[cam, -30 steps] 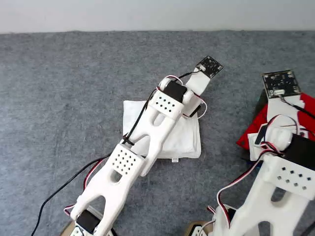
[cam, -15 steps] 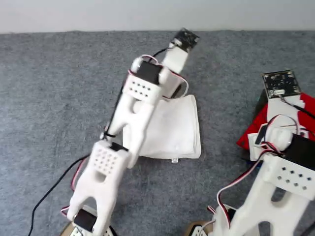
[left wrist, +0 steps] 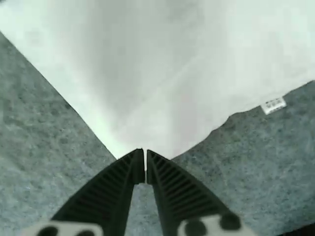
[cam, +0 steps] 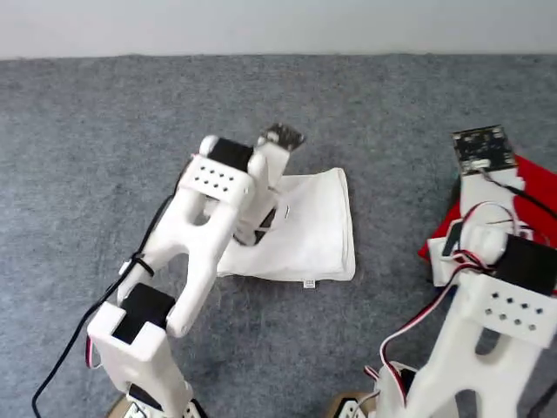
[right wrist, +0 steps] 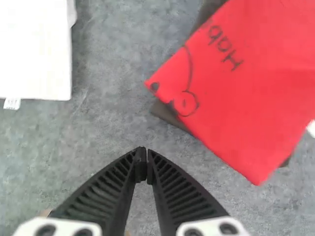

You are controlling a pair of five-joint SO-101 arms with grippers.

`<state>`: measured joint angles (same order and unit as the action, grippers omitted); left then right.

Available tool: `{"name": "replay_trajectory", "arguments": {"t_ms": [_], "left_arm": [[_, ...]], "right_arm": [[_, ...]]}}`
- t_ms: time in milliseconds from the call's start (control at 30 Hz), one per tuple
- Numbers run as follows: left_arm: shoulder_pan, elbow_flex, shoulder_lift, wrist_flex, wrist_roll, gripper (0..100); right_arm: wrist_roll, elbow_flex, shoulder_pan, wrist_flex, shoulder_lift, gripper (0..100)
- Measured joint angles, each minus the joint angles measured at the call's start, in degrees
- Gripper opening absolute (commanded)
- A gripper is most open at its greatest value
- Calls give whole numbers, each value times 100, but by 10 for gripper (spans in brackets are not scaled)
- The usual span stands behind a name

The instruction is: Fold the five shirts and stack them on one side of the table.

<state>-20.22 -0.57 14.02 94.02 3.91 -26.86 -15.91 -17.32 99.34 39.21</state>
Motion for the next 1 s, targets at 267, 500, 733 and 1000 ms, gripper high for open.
{"name": "replay_trajectory", "arguments": {"t_ms": [267,500,733,1000], "left_arm": [[0,1248,448,-958,26,14],[18,229,457,-387,26,14],[510,-1266,167,-492,53,14],[1257,-1433,1266,-1776,26,14]], "right_arm": [[9,-536,202,-149,-9,9],[9,-571,193,-396,0,9],[9,-571,193,-422,0,9],[9,-571,193,-422,0,9]]}}
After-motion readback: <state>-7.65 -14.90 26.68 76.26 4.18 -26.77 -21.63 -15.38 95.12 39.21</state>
